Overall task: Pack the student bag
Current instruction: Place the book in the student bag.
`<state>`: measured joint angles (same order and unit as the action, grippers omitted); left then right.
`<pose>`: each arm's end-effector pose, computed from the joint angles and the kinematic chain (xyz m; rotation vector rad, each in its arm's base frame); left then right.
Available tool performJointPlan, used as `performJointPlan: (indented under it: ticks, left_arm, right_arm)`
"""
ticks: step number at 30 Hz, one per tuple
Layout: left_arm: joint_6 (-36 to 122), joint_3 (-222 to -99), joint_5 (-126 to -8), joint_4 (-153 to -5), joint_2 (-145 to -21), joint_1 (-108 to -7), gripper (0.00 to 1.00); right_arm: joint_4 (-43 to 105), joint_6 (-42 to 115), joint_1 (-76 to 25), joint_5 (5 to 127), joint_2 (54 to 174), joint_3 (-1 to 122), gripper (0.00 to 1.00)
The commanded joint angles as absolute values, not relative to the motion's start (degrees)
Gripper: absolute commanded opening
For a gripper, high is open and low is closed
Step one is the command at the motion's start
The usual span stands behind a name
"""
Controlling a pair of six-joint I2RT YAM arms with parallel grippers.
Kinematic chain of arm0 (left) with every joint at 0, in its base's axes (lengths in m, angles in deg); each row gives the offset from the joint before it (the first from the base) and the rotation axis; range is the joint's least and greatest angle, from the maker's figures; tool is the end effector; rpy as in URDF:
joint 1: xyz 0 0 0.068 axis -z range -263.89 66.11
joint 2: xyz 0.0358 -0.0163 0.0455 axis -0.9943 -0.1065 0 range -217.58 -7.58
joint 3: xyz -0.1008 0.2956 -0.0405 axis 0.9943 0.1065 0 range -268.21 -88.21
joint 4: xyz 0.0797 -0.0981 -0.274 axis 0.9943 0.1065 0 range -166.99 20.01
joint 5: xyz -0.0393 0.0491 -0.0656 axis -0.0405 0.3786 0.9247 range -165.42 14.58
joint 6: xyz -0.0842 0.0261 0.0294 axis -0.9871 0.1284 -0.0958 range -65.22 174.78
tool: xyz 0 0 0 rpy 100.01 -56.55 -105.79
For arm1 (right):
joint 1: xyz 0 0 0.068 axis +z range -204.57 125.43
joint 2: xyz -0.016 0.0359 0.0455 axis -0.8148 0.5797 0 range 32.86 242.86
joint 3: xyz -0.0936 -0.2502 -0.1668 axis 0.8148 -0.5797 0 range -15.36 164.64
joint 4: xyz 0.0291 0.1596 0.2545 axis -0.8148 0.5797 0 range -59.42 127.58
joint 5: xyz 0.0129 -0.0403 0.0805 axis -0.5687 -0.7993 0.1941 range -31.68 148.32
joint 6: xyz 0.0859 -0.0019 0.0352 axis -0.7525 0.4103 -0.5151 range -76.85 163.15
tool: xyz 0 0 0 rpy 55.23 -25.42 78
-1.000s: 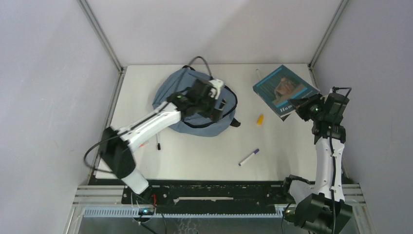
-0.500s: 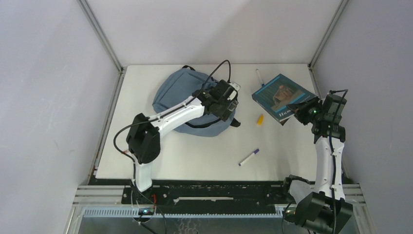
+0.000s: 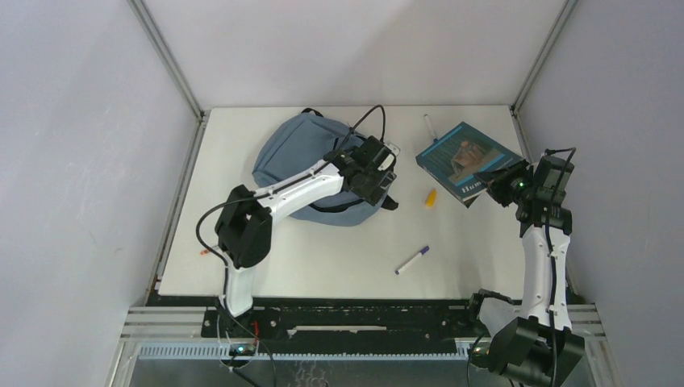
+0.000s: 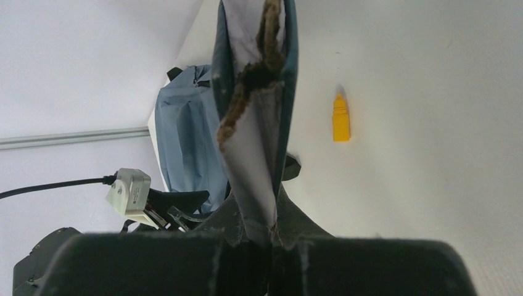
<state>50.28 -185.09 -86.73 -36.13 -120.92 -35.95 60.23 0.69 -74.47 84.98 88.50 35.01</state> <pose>0.3599 -0.3742 0.2404 0.8729 2.3905 -0.1035 0.2576 -0.0534 0.3154 0.8987 2.0059 0.7292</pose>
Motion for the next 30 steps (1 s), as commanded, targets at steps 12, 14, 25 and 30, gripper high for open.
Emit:
performJointPlan:
  ticks: [12,14,25,30]
  left_arm:
    - [51.7,-189.5,-87.7,-34.5,-121.1,-35.2,0.66]
    - [51.7,-189.7,-89.5,-34.7,-120.6,-35.2,0.54]
    - [51.4,-196.3,-95.3,-31.7,-117.9,-37.1,0.00]
    - [45.3,-198.2,-87.5,-32.7,-113.1,-43.2,0.00]
  right_arm:
    - [56.7,1.3,-74.5,86.1,88.1,36.4,0.00]
    - [56.8,1.3,-74.5,86.1,88.1,36.4,0.00]
    - [53.9,1.1,-74.2,91.7,88.0,36.4,0.00]
    - [51.0,-0.3,-72.3,97.0,88.6,36.4,0.00]
